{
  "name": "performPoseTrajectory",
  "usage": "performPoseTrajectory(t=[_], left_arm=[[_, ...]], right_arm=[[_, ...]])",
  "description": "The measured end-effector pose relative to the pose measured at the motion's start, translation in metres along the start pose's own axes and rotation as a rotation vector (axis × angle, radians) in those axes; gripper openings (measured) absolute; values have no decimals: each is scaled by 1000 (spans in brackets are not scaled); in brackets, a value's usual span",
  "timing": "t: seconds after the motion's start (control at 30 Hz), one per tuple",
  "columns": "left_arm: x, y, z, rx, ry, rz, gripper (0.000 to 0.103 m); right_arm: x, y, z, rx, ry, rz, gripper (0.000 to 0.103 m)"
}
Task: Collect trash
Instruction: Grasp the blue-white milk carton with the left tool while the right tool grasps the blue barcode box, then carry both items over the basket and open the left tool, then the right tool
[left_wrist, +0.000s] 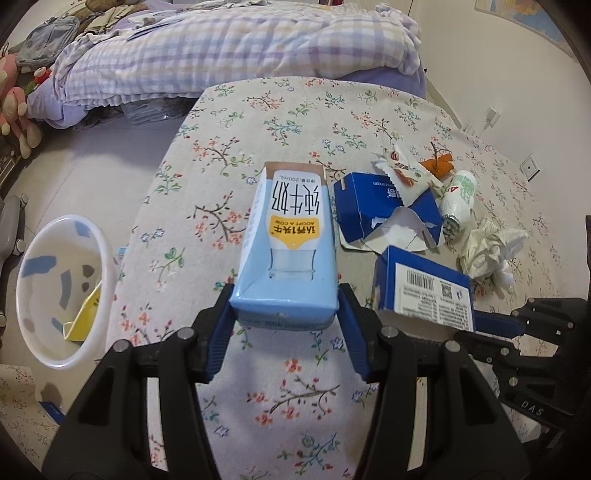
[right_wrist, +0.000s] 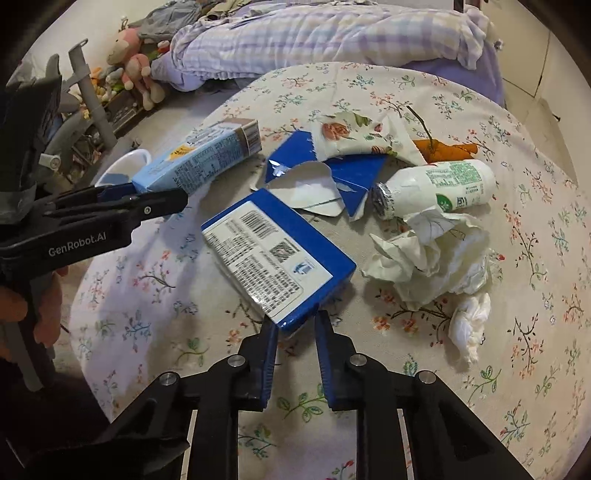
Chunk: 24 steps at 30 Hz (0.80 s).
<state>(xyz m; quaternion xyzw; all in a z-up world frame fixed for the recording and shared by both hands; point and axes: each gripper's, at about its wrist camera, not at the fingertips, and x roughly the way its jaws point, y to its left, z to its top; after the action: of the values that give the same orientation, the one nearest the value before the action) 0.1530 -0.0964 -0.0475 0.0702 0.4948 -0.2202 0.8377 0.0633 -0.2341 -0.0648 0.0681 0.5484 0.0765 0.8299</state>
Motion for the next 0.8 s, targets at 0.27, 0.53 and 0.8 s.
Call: performPoseTrajectory(t=[0.27, 0.53, 0.8], left_arm=[[-16, 21, -11, -14, -5, 7, 56], [-27, 41, -21, -41, -4, 11, 56], [-33, 52, -29, -53, 0, 6, 56]], right_arm=[[1, 23, -2, -53, 25, -12, 73], [11, 28, 13, -103, -23, -136, 81], [25, 35, 28, -144, -42, -148, 81]])
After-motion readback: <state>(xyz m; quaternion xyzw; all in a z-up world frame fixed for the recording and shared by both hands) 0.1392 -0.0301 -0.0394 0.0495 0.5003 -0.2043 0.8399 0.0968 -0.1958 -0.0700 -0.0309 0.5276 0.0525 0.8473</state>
